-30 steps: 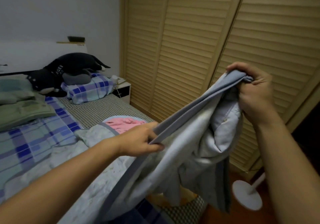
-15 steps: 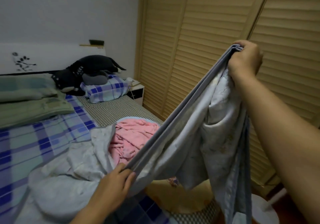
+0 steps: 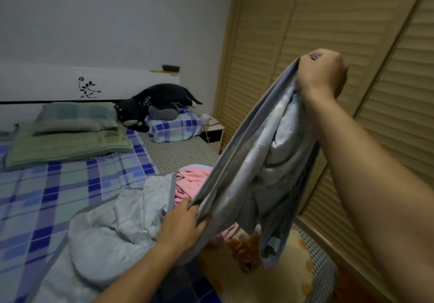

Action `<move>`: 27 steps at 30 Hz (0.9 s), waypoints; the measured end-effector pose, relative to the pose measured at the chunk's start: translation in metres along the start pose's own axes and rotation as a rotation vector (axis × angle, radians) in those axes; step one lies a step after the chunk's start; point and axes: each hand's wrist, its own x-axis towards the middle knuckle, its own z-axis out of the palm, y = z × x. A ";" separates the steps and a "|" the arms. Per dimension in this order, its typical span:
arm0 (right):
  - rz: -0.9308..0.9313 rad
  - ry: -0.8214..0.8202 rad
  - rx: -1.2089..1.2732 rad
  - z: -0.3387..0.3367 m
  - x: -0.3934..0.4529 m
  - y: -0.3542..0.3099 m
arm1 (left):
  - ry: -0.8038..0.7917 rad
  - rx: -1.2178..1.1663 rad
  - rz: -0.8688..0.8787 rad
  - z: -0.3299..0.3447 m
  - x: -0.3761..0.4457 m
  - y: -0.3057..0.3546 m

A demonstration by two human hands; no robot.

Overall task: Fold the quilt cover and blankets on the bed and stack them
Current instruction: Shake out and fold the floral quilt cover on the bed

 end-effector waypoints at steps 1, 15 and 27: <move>-0.011 -0.010 0.000 0.000 0.003 0.000 | 0.023 -0.072 -0.034 -0.006 0.007 0.007; 0.069 -0.111 0.103 0.016 0.031 0.040 | 0.027 -0.586 -0.068 -0.056 -0.043 -0.010; 0.099 -0.187 0.199 0.032 0.036 0.059 | 0.165 -0.610 -0.328 -0.097 -0.074 0.007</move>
